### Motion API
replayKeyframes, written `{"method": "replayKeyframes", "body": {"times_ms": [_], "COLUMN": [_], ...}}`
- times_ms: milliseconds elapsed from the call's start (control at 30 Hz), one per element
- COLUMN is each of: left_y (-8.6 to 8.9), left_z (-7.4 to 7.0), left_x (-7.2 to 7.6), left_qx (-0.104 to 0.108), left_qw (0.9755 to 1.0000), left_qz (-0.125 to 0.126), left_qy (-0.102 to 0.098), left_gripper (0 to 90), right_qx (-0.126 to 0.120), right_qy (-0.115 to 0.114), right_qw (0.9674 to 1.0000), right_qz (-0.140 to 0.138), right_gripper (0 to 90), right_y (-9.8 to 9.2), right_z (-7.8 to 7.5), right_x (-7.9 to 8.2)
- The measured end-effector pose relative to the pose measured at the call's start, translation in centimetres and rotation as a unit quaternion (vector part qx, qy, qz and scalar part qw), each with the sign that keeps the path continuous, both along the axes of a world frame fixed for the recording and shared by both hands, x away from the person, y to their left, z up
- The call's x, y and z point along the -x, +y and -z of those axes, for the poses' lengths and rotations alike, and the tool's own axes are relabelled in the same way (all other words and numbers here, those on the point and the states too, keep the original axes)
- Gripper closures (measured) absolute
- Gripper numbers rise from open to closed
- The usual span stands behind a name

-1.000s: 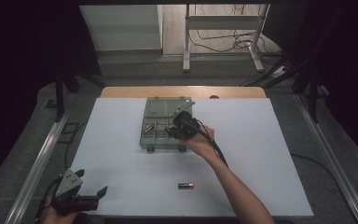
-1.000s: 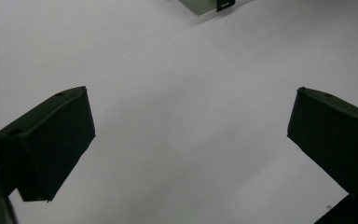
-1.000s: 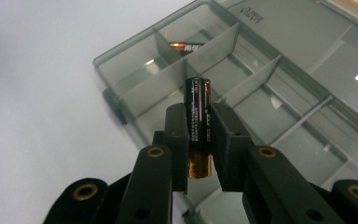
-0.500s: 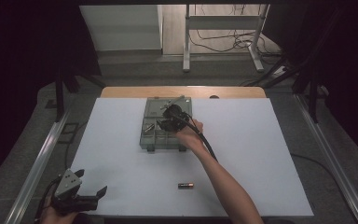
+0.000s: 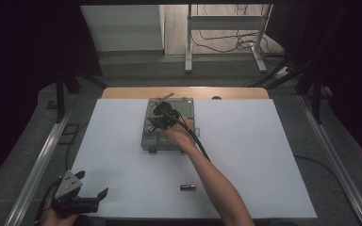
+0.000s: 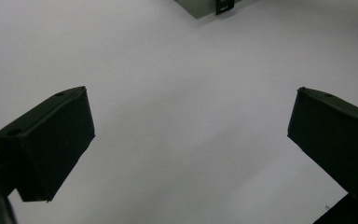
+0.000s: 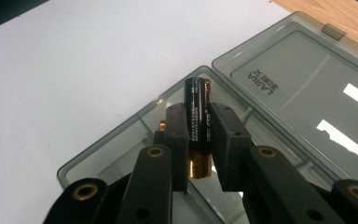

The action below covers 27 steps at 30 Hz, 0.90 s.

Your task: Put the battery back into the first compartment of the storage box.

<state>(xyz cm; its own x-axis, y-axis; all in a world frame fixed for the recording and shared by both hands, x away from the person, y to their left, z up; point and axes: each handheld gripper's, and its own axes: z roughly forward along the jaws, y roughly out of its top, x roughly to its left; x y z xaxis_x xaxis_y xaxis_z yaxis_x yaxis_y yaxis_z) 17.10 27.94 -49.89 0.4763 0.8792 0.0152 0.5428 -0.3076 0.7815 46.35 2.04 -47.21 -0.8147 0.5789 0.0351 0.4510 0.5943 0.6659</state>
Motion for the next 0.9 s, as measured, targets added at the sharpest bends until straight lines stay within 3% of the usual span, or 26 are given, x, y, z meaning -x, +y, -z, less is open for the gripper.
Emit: {"method": "replayKeyframes", "body": {"times_ms": [267,367,733,900], "left_y": [0.0,0.1,0.0,-0.1], "left_z": [0.0,0.0,0.0,0.0], "left_x": [0.0,0.0,0.0,0.0], "left_qx": [0.001,0.002,-0.002,-0.003], "left_qw": [1.0000,1.0000,1.0000,1.0000], "left_qz": [0.001,0.001,0.001,0.000], "left_qy": [-0.001,-0.002,-0.001,0.000], "left_gripper": [1.2,1.2,1.2,1.2], "right_qx": [0.009,0.000,0.021,0.017], "right_qy": [0.007,0.006,-0.020,-0.006], "right_qw": [0.9999,0.9999,0.9995,0.9993], "right_qz": [0.008,0.013,-0.013,-0.032], "right_gripper": [75.5,63.4,35.3,26.5], "right_y": [1.6,1.4,-0.3,-1.5], "right_z": [1.1,1.0,-0.2,-0.5], "right_x": [-0.6,-0.6,1.0,1.7]}}
